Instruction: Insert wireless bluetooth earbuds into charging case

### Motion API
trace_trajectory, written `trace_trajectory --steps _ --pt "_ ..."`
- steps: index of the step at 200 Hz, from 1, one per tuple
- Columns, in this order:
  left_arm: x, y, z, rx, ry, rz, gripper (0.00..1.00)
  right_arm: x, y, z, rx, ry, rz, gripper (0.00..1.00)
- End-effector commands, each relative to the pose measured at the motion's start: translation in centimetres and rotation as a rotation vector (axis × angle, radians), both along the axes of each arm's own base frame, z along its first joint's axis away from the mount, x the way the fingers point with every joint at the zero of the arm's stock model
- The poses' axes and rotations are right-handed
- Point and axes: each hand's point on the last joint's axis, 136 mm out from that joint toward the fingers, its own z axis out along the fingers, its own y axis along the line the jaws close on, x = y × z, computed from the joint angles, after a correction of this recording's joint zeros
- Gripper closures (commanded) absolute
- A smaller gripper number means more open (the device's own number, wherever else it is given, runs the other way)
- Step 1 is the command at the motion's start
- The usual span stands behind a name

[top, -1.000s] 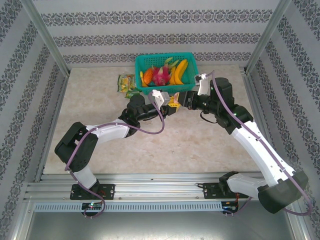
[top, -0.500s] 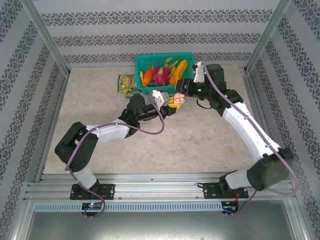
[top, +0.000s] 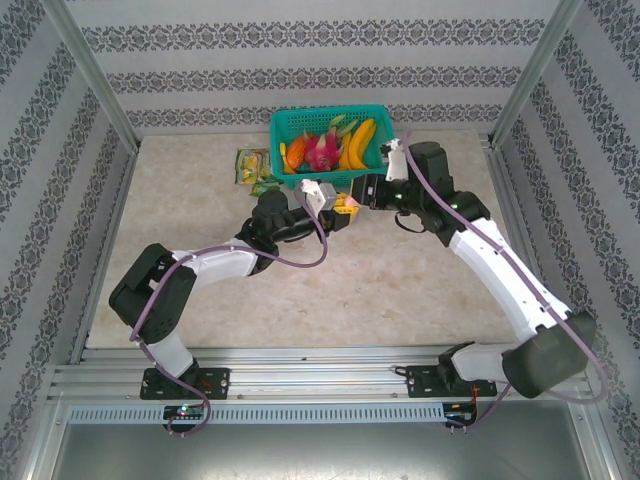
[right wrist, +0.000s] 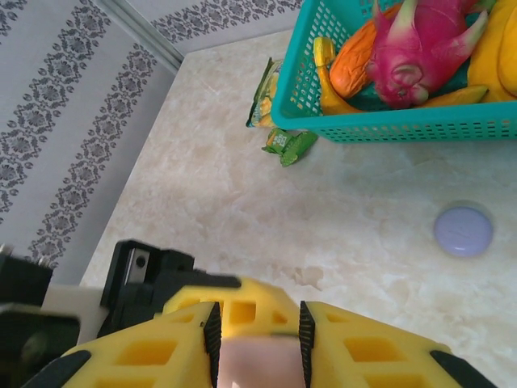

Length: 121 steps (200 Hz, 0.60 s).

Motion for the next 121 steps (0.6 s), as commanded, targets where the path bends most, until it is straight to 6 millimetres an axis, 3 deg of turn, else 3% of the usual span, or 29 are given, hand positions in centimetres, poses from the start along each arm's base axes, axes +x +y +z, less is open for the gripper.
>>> trace_trajectory --steps 1,42,102,121 --pt "0.8 0.8 0.8 -0.047 -0.009 0.039 1.0 -0.9 -0.7 -1.0 -0.018 0.021 -0.021 0.65" --pt "1.5 1.0 -2.1 -0.036 0.139 0.075 1.0 0.2 -3.9 -2.9 -0.019 0.055 -0.175 0.58" --pt "1.7 2.8 -11.3 0.044 0.661 0.232 1.0 -0.7 -7.0 -8.7 -0.08 0.149 -0.311 0.5" --pt "1.9 4.5 -14.0 0.089 0.788 0.353 1.0 -1.3 -7.8 -9.9 -0.099 0.165 -0.34 0.48"
